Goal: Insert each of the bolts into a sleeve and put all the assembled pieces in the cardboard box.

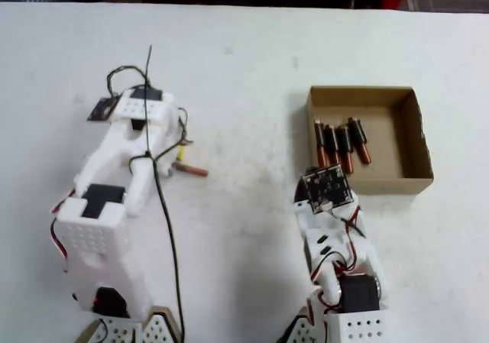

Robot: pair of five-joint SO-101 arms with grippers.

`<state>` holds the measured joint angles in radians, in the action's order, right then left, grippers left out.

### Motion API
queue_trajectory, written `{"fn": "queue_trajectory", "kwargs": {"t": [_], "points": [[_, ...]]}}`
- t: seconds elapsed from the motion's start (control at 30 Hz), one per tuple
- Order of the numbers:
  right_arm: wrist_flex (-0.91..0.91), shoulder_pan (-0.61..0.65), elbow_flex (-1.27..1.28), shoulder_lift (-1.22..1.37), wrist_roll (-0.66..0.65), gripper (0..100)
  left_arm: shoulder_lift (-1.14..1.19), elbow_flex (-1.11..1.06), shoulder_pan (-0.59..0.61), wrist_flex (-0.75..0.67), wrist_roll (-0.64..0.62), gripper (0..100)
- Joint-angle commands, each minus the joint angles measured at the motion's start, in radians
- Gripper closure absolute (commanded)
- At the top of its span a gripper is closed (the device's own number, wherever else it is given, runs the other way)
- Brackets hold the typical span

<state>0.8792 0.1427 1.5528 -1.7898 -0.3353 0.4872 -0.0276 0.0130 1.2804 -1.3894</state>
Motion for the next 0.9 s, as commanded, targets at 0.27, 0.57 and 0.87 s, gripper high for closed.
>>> {"fn": "queue_trajectory", "kwargs": {"t": [0.27, 0.57, 0.87], "points": [[-0.007, -0.007, -0.009, -0.013, 0.003, 98.1, -0.001, 0.028, 0.051, -0.026, 0.198, 87], [-0.007, -0.007, -0.009, -0.013, 0.003, 98.1, -0.001, 0.028, 0.051, -0.026, 0.186, 98], [-0.007, -0.007, -0.009, -0.013, 0.003, 98.1, -0.008, 0.035, -0.005, -0.060, 0.397, 98]]}}
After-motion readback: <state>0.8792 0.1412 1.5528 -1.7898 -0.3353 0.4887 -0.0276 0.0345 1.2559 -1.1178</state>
